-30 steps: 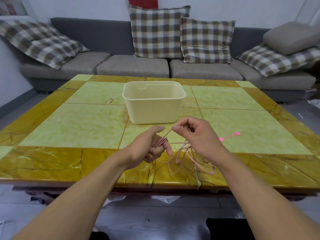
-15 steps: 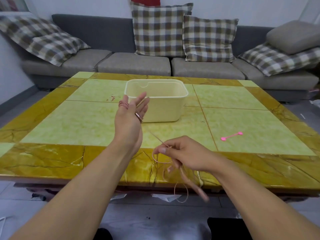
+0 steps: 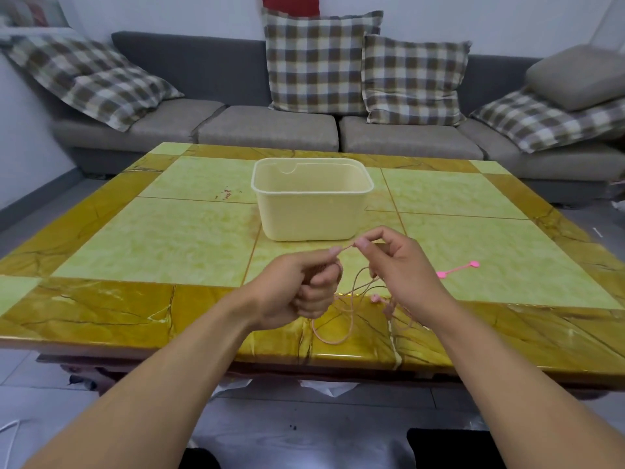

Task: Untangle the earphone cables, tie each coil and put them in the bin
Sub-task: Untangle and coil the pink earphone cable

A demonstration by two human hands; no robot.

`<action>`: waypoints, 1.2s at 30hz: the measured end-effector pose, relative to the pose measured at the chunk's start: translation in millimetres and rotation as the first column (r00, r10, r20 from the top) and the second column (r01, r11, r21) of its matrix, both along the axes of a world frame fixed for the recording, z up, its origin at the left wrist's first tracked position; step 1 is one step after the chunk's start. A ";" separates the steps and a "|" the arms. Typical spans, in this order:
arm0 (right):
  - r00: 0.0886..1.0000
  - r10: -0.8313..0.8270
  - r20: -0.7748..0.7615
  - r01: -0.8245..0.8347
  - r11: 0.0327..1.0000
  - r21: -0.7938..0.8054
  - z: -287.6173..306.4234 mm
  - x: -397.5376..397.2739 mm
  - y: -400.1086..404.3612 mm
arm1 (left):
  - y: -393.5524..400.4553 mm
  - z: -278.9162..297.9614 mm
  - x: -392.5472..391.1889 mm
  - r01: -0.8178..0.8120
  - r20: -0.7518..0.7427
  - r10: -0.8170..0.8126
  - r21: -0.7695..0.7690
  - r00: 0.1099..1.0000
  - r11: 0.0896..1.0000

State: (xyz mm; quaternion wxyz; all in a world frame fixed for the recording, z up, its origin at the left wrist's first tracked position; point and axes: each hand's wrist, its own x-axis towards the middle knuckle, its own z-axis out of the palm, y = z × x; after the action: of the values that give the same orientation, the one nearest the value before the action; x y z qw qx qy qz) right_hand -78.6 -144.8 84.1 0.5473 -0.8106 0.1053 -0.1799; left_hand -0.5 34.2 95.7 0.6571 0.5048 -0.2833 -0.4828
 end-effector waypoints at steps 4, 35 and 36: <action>0.970 0.189 -0.151 -0.191 0.982 0.001 -10.8 4.2 9.7 | -9.9 14.4 -6.8 -0.304 -0.262 0.237 -0.259 0.936 0.917; 0.987 -0.144 -0.069 0.160 0.907 0.389 -2.3 1.4 -12.4 | -6.4 -30.4 15.7 -0.672 0.764 0.384 0.086 0.519 0.736; 0.984 -0.152 -0.090 0.176 0.887 0.428 -3.2 2.5 -11.6 | -6.9 -29.9 15.6 -0.674 0.758 0.397 0.076 0.518 0.735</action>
State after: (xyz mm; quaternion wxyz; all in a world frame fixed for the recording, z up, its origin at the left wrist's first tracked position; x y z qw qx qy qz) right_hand -76.0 -156.4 80.9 0.6937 -0.6610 0.2256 -0.1758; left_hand 15.1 27.3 65.8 0.5117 0.8218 -0.2417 -0.0660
